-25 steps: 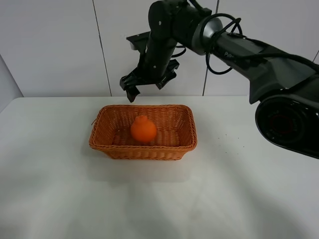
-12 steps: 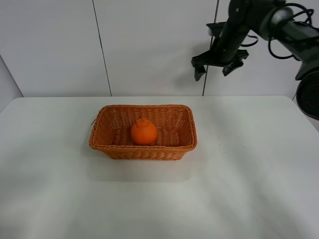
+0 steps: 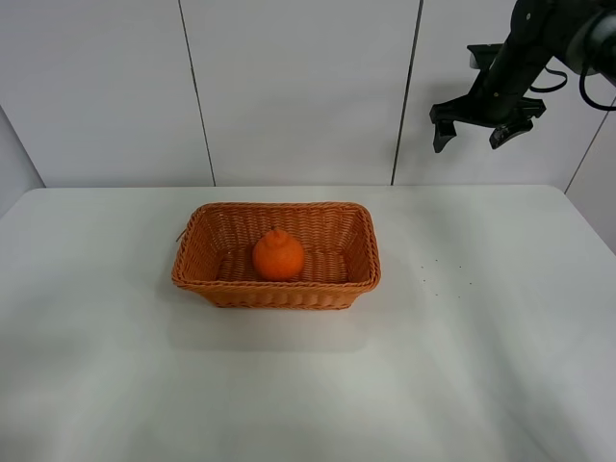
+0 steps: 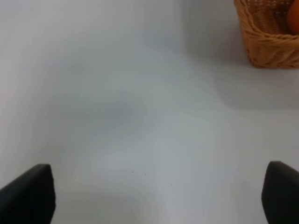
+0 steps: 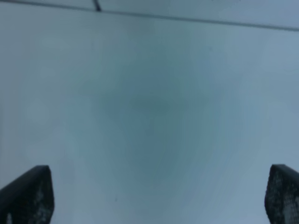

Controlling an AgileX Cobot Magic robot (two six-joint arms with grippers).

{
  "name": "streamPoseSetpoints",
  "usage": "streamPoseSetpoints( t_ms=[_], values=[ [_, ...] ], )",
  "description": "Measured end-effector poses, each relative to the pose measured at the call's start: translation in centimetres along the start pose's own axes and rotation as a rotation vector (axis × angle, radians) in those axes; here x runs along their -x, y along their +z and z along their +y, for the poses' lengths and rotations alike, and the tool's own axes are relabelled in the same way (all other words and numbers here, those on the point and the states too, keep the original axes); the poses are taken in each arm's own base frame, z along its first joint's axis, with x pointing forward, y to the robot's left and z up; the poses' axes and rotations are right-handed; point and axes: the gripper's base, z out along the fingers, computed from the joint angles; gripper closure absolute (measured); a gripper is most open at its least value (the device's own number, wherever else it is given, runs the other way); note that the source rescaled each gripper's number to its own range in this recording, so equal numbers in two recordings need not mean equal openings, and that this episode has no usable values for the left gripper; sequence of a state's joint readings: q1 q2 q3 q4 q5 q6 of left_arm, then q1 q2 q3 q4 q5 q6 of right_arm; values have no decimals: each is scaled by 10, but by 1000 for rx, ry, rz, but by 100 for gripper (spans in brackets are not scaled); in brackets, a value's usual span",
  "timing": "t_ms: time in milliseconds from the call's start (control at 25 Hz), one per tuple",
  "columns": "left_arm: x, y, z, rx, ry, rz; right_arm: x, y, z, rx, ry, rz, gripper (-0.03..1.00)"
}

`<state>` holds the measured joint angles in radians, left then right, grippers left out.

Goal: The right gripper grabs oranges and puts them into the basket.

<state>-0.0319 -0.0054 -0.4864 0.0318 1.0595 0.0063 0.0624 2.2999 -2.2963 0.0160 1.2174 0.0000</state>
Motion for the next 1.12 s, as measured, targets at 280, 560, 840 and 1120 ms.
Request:
streamPoseSetpoints(
  t_ms=[280, 560, 840, 1120],
  values=[
    [0, 0, 0, 0, 0, 0, -24, -37, 1, 2, 1, 41, -3],
    [0, 0, 0, 0, 0, 0, -101, -101, 4, 20, 8, 127, -3],
    [0, 0, 0, 0, 0, 0, -227, -145, 6, 44, 23, 223, -3],
    [0, 0, 0, 0, 0, 0, -339, -167, 5, 43, 14, 53, -3]
  ],
)
